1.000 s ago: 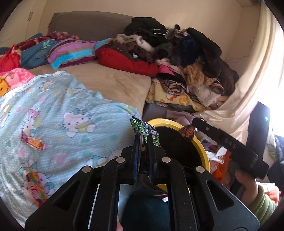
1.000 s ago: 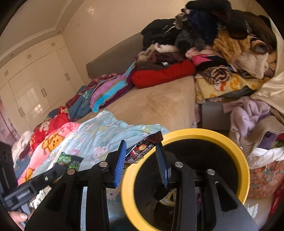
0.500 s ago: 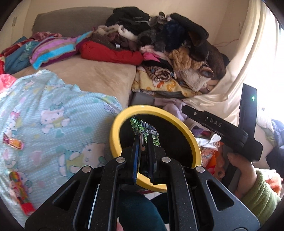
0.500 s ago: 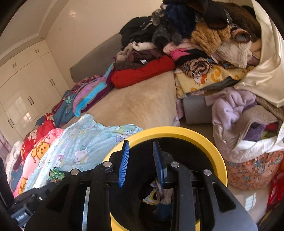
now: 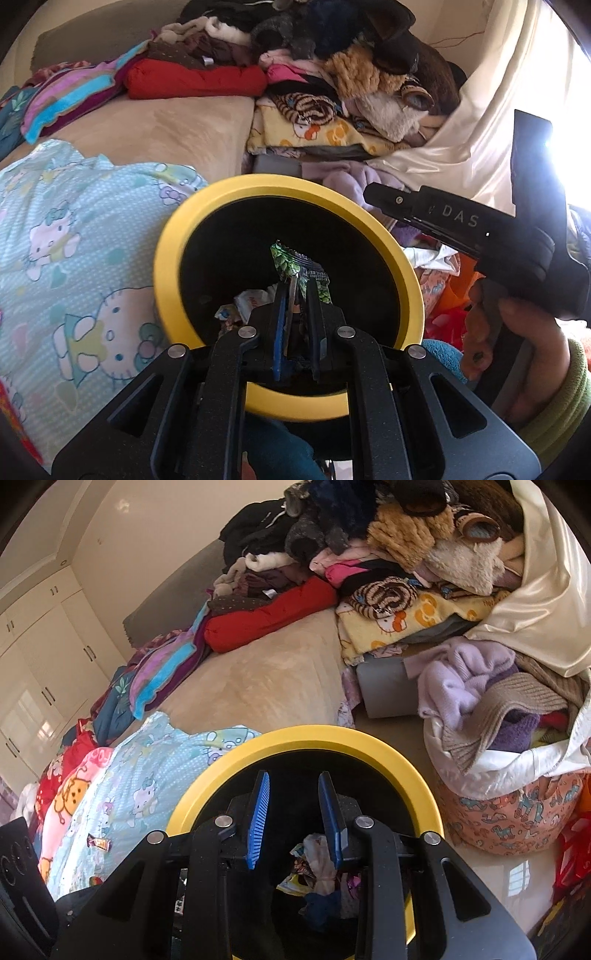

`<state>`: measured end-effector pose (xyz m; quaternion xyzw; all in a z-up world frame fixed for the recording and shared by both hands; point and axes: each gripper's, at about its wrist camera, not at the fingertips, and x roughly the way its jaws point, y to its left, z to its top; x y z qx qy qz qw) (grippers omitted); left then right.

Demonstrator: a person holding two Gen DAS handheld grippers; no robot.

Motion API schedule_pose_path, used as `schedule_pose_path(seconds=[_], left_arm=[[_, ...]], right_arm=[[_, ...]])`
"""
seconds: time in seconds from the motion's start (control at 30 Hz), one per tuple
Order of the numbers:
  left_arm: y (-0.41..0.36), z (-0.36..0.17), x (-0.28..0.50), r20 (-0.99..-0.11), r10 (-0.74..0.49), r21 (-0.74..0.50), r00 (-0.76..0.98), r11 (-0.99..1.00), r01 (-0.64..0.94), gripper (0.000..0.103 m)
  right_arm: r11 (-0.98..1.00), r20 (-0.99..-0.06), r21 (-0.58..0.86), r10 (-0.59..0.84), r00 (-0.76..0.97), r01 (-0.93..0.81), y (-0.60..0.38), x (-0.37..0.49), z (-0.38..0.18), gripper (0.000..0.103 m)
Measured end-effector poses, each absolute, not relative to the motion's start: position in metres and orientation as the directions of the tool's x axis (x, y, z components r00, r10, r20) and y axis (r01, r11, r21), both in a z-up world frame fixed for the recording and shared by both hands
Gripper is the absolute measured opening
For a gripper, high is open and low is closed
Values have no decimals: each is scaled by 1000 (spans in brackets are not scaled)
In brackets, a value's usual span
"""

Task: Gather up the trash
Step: 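Open both tools to drop the packet and wrapper into the bin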

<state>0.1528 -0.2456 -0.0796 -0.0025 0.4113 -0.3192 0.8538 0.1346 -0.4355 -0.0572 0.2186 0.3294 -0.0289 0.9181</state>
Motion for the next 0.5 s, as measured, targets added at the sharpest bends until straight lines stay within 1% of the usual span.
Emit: schedule_pose_path(seconds=[0.07, 0.1, 0.13, 0.17, 0.2, 0.23, 0.27, 0.33, 0.37, 0.4, 0.47, 0.5], left_arm=[[-249, -82, 155, -705, -545, -266, 454, 797, 543, 7], [-251, -83, 156, -708, -542, -263, 453, 797, 543, 14], [-252, -84, 158, -710, -540, -262, 453, 799, 542, 26], [-252, -84, 159, -710, -538, -263, 454, 801, 538, 34], [-251, -84, 160, -707, -543, -271, 453, 800, 536, 50], [-249, -82, 160, -698, -551, -281, 458, 798, 533, 59], [-248, -81, 160, -695, -549, -278, 465, 801, 530, 63], [-244, -78, 160, -694, -532, -263, 485, 814, 518, 82], [-241, -77, 160, -691, -530, -265, 491, 818, 510, 86], [-237, -75, 161, -685, -535, -277, 494, 819, 503, 92], [-229, -72, 161, -674, -539, -294, 506, 824, 485, 92], [-224, -70, 161, -671, -528, -290, 520, 833, 472, 92]], right_arm=[[897, -620, 390, 88, 780, 209, -440, 134, -59, 27], [895, -621, 392, 86, 779, 214, -442, 134, -59, 27], [892, -623, 395, 85, 777, 219, -444, 133, -60, 28], [889, -626, 398, 84, 775, 225, -446, 133, -61, 31], [887, -627, 401, 84, 774, 229, -448, 133, -61, 34], [882, -628, 408, 83, 774, 236, -450, 133, -61, 40], [878, -627, 414, 81, 775, 242, -452, 132, -61, 46], [873, -625, 417, 73, 777, 253, -454, 131, -61, 51], [870, -623, 421, 72, 779, 256, -455, 130, -61, 56], [868, -622, 424, 73, 780, 257, -455, 130, -60, 59], [866, -613, 428, 68, 787, 259, -455, 128, -58, 67], [867, -611, 426, 65, 789, 258, -453, 128, -57, 69]])
